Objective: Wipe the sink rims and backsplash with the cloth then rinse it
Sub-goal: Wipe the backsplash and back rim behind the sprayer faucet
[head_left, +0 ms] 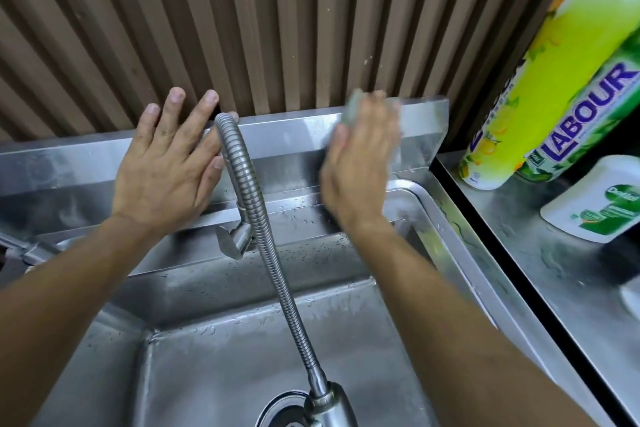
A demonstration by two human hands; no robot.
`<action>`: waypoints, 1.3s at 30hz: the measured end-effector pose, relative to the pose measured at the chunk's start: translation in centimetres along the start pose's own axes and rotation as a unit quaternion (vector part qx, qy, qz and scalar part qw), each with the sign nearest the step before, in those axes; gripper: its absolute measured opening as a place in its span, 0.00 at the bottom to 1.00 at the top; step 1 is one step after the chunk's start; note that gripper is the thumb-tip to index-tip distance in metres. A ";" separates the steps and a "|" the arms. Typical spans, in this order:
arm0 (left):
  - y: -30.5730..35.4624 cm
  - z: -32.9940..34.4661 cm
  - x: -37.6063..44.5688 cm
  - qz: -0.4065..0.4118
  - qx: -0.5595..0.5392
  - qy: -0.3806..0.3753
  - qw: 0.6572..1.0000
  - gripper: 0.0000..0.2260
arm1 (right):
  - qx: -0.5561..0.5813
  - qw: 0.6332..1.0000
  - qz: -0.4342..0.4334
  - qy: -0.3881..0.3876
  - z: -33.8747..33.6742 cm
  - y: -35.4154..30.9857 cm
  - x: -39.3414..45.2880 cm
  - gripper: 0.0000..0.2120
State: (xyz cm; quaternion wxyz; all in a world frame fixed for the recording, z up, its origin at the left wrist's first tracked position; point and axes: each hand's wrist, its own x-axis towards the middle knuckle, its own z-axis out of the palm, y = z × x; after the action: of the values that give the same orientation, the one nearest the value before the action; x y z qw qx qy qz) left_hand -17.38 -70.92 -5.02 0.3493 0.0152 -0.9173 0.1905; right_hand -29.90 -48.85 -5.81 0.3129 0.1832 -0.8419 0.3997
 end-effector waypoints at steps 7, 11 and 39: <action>-0.2 -0.1 -0.1 0.001 -0.012 -0.007 1.000 0.32 | -0.040 0.995 -0.081 -0.040 -2.7 6.2 3.2 0.21; 0.1 0.1 0.1 -0.011 -0.004 -0.026 1.000 0.33 | 0.008 0.994 0.102 0.037 -2.7 6.5 4.4 0.22; -4.5 -3.0 -5.8 -0.036 0.009 -0.094 0.995 0.28 | -0.114 0.692 -0.700 -0.136 -0.1 0.6 4.2 0.24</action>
State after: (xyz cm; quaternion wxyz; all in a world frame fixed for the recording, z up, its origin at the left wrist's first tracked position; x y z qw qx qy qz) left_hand -10.31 -74.61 -5.18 0.2684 0.0688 -0.9430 0.1844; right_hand -33.31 -48.67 -3.28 0.4028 0.7346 -0.5424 -0.0631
